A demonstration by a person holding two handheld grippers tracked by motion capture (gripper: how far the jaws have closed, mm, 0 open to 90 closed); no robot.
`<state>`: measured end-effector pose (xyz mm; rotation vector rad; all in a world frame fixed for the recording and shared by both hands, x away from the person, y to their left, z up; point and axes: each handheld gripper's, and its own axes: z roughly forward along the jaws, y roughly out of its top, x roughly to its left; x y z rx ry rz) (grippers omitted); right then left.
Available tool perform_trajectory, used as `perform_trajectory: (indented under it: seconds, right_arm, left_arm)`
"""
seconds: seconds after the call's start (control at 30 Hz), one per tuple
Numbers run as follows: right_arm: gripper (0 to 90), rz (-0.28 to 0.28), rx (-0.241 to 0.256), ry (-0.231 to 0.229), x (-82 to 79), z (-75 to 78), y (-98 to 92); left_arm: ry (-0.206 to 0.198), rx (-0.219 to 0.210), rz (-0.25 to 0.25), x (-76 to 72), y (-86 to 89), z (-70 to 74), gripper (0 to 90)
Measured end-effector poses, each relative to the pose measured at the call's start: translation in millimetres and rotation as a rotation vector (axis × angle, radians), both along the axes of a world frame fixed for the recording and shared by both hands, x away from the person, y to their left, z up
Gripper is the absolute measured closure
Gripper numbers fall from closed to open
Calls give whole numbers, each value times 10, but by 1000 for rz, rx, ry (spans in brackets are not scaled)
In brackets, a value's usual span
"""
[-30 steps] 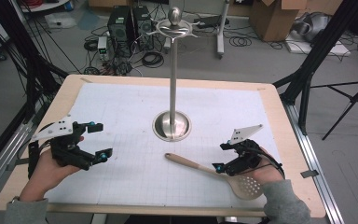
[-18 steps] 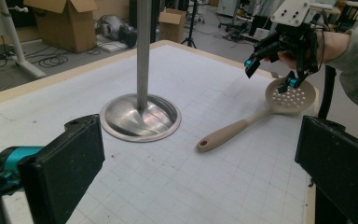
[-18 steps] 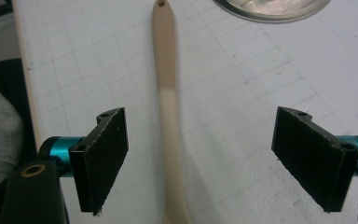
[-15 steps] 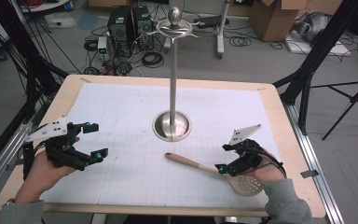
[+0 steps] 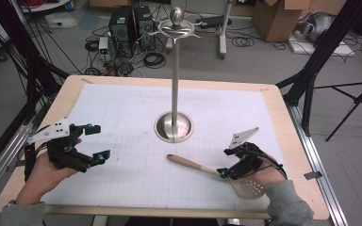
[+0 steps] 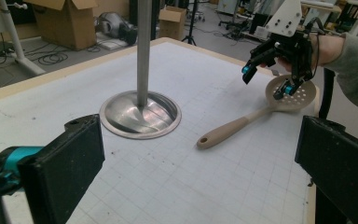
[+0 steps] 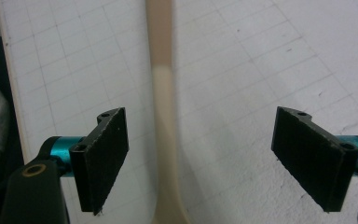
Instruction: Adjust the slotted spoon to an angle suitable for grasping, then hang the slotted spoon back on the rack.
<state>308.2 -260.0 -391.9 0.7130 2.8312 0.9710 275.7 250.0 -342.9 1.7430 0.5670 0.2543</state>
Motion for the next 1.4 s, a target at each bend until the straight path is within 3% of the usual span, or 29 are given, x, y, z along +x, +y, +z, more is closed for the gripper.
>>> perform_trajectory:
  seconds: [0.13, 0.77, 1.13, 1.4]
  right_arm:
    - [180, 13, 26, -2, 11, -22, -24]
    - [250, 59, -75, 63, 25, -182, 58]
    - [323, 85, -115, 39, -23, -180, 82]
    - [395, 104, -146, 61, -70, -201, 115]
  left_arm:
    - [-22, -6, -6, -29, 8, 43, 18]
    - [-12, 0, -2, -11, 18, 27, 18]
    - [-12, -1, -2, -2, 22, 21, 18]
    - [-13, -5, -2, 5, 30, 23, 18]
